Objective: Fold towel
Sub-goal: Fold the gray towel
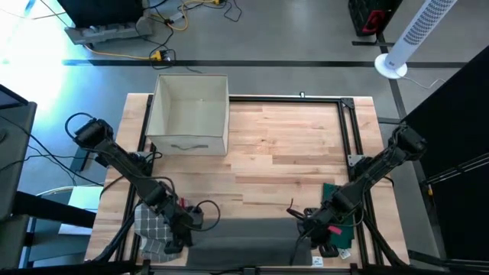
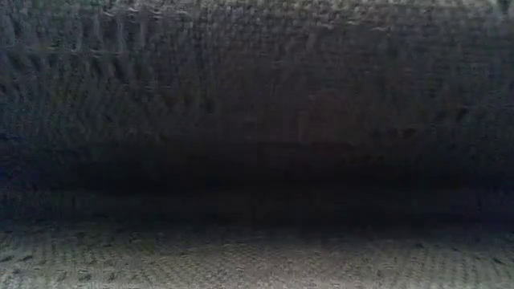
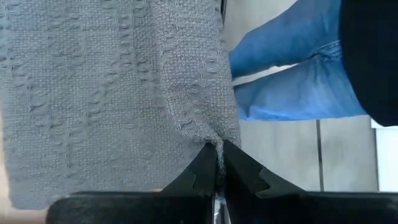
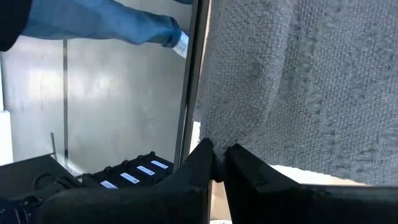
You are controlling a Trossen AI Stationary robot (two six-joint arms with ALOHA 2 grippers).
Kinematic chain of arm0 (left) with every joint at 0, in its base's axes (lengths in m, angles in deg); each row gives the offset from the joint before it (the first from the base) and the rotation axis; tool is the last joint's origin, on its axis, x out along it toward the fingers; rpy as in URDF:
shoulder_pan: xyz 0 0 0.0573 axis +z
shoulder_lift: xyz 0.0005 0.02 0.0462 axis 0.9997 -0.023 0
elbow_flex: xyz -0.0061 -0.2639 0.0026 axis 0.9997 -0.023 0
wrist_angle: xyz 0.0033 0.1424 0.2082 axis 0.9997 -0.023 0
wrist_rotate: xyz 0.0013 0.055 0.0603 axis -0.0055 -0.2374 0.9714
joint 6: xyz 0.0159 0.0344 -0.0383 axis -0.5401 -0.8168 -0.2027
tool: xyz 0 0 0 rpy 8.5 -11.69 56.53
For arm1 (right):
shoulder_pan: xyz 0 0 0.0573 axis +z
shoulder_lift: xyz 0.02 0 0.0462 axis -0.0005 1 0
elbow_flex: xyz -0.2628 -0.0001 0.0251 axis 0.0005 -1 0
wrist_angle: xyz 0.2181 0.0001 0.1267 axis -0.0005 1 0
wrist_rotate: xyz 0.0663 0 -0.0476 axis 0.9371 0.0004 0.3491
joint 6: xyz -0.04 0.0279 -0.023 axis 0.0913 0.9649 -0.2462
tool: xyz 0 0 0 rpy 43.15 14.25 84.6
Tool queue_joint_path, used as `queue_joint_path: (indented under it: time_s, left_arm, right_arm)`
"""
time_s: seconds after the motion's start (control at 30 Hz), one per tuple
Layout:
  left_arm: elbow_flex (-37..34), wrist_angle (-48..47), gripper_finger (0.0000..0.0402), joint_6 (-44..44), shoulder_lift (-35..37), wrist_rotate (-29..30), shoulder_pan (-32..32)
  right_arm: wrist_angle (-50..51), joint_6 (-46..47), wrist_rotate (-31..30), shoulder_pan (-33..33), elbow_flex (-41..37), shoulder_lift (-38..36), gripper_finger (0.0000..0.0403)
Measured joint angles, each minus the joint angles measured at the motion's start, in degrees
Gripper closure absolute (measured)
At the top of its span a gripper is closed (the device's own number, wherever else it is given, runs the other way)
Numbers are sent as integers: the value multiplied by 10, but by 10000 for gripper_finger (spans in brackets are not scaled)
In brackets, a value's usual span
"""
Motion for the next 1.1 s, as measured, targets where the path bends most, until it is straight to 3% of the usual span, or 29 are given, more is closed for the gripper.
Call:
queue_joint_path:
  time_s: [0.27, 0.57, 0.73, 0.87, 1.0, 1.1]
  left_arm:
    - [0, 17, 388, 6, 0, 15, -8]
    - [0, 18, 275, 32, 0, -32, -9]
    - [0, -8, 247, 22, 0, -40, -7]
    - [0, -39, 244, 24, 0, 0, -7]
    - [0, -42, 244, 16, -2, 76, -11]
    - [1, -9, 251, -4, -27, 81, -25]
  right_arm:
    - [-1, 1, -3, 1, 0, 2, 389]
    - [23, 2, 11, 3, 0, 2, 254]
    - [38, 6, 22, 2, 0, 2, 213]
    - [42, 34, -6, 1, 0, 2, 209]
    - [-9, 44, -106, 1, -4, 2, 221]
    - [-49, 21, -134, -1, -18, 19, 239]
